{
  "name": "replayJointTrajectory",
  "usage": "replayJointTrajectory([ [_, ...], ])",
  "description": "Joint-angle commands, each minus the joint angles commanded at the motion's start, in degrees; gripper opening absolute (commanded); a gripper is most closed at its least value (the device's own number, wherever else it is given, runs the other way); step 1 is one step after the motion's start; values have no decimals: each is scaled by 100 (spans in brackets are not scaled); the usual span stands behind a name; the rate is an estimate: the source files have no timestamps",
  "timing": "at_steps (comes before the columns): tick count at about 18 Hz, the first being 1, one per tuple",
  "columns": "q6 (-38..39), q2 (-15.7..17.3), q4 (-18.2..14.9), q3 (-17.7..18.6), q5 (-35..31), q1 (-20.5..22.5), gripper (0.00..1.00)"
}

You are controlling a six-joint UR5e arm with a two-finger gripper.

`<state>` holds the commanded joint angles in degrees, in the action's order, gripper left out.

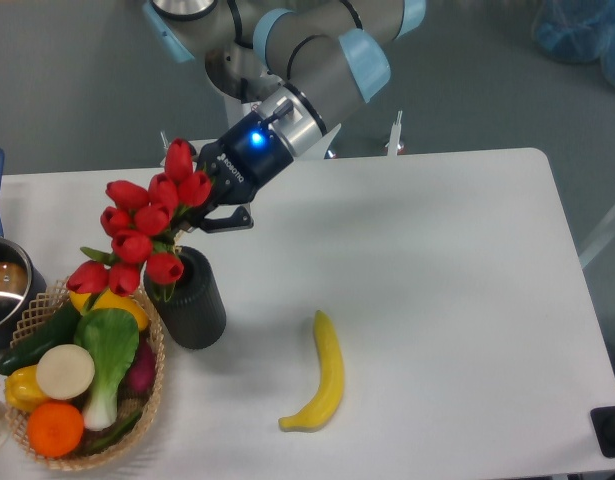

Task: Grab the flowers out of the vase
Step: 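Lift the gripped tulips up out of the black vase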

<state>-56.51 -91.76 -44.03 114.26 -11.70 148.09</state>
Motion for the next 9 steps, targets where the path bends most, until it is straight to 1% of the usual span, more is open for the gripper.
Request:
replayJointTrajectory([
  [3, 0, 97, 0, -9, 237, 202, 0],
  [6, 0, 97, 0, -114, 563, 377, 0],
  [9, 0, 88, 0, -290, 651, 492, 0],
])
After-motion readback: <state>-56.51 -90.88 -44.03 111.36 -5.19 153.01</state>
